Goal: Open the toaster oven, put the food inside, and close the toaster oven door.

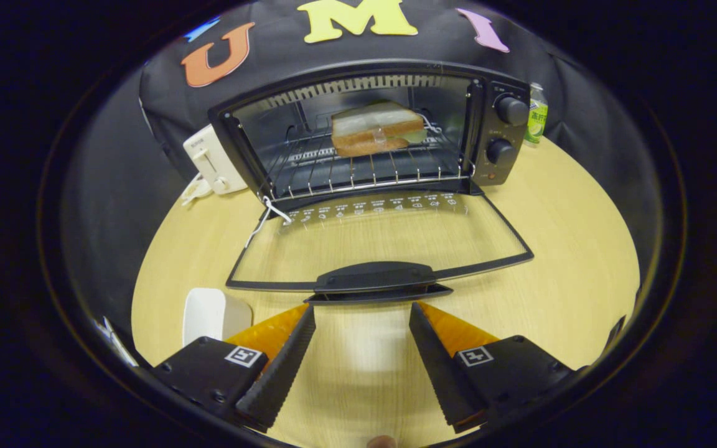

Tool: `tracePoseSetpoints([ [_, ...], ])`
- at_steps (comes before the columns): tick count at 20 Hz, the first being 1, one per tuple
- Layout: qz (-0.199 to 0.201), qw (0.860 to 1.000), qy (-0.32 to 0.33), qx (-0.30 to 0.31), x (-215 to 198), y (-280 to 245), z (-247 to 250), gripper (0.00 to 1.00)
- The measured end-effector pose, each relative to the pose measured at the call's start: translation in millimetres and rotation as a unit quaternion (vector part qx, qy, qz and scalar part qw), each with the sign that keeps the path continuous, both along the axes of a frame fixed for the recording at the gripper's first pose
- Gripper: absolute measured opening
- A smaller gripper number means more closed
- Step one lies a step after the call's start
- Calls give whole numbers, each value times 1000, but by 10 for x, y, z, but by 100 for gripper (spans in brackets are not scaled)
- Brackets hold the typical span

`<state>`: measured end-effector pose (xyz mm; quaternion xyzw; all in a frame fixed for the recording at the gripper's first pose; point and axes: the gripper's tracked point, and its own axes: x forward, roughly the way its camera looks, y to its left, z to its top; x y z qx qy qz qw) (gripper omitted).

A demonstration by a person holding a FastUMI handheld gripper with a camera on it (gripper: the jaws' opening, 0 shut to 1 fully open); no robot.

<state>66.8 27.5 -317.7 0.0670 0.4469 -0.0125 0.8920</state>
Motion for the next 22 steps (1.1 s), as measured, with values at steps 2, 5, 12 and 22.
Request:
tracePoseSetpoints([
  [2,-7,1000,-14,7,4,0,98,99],
  [5,-16,999,-38,22,31,9,215,98],
  [12,-1,990,-141,-9,234,-2,669,98],
  [22,-1,972,-235,7,479,39,978,98],
])
